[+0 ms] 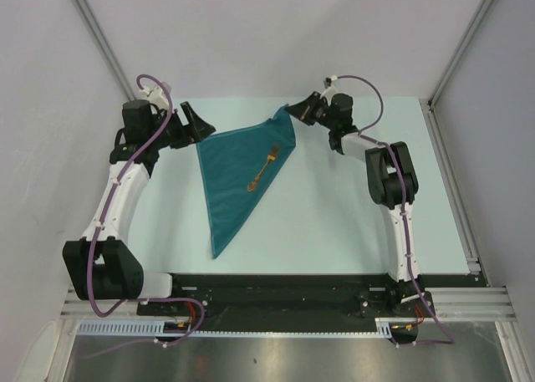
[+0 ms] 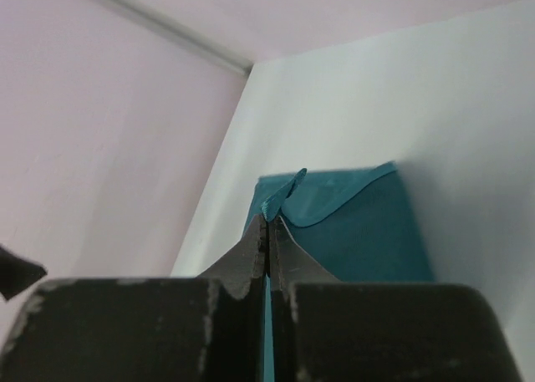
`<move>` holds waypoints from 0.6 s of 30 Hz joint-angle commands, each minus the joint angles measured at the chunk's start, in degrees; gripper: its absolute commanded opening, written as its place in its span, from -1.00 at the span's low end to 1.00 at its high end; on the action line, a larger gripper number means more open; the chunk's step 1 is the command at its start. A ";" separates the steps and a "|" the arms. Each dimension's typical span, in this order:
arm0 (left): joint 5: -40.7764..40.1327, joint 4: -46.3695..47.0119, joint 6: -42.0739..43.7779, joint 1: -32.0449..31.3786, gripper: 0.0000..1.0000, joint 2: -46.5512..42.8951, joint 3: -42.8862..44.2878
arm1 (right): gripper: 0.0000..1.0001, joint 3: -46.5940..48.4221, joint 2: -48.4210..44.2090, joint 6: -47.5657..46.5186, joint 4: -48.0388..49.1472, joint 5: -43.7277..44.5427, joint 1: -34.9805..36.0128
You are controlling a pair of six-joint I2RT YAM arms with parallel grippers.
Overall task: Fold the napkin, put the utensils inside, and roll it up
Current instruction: Fold the napkin at the center of the board.
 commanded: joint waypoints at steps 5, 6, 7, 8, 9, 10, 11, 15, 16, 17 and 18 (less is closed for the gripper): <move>1.35 1.89 -0.83 0.33 0.70 -1.31 -0.69 | -1.00 -12.33 -7.63 -1.83 5.93 -5.93 6.26; 1.35 1.98 -0.83 0.41 0.70 -1.31 -0.61 | -1.00 -13.47 -8.07 -1.92 6.54 -6.11 6.62; 1.35 1.98 -0.83 0.41 0.70 -1.40 -0.69 | -1.00 -15.22 -8.51 -2.09 6.81 -6.46 7.14; 1.52 2.07 -0.92 0.41 0.70 -1.49 -0.61 | -1.00 -16.28 -9.04 -2.27 6.99 -6.38 7.41; 1.61 2.15 -1.01 0.33 0.70 -1.49 -0.69 | -1.00 -17.77 -9.92 -2.88 7.08 -6.46 8.19; 1.70 2.15 -1.01 0.41 0.70 -1.58 -0.78 | -1.00 -18.66 -10.45 -3.06 7.08 -6.38 8.46; 1.70 2.15 -1.09 0.33 0.70 -1.66 -0.78 | -1.00 -19.36 -10.80 -3.32 6.99 -6.29 8.47; 1.88 2.42 -1.18 0.41 0.70 -1.93 -0.87 | -1.00 -22.70 -12.56 -4.46 6.90 -6.37 9.87; 1.96 2.42 -1.27 0.33 0.70 -2.02 -0.87 | -1.00 -23.67 -12.65 -4.64 6.90 -6.38 10.05; 1.97 2.50 -1.27 0.33 0.70 -2.10 -0.87 | -1.00 -24.20 -12.82 -4.64 6.81 -6.38 10.22; 1.97 2.42 -1.27 0.33 0.69 -2.10 -0.87 | -1.00 -24.64 -12.82 -4.64 6.90 -6.38 10.48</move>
